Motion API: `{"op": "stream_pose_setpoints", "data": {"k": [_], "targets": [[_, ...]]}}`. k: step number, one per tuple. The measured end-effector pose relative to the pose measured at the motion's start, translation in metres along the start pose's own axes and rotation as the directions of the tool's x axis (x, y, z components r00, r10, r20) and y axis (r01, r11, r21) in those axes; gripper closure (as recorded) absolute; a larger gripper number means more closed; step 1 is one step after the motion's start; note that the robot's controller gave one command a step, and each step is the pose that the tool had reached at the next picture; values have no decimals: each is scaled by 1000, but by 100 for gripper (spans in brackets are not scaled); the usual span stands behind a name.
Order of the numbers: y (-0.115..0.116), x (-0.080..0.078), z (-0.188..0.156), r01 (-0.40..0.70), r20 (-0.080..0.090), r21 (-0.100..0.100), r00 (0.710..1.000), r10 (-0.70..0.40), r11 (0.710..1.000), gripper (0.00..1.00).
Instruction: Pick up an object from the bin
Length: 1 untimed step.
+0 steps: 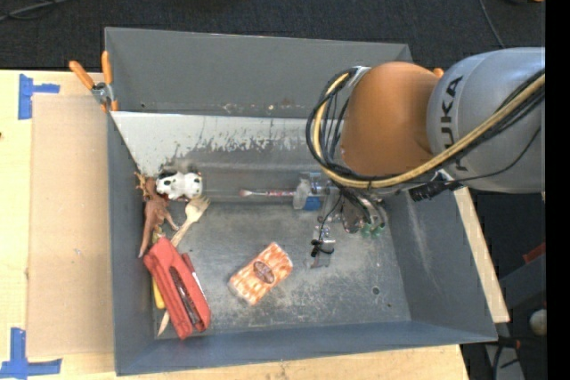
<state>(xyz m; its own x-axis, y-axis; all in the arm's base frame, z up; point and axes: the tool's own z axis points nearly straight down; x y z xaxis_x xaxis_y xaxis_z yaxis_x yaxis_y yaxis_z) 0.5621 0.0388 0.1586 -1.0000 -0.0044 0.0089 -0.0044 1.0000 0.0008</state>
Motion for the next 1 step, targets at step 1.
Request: {"op": "stream_pose_setpoints", "data": {"k": [1], "targets": [[0,-1,-5,-1,7,0,1000,1,1000,0]]}}
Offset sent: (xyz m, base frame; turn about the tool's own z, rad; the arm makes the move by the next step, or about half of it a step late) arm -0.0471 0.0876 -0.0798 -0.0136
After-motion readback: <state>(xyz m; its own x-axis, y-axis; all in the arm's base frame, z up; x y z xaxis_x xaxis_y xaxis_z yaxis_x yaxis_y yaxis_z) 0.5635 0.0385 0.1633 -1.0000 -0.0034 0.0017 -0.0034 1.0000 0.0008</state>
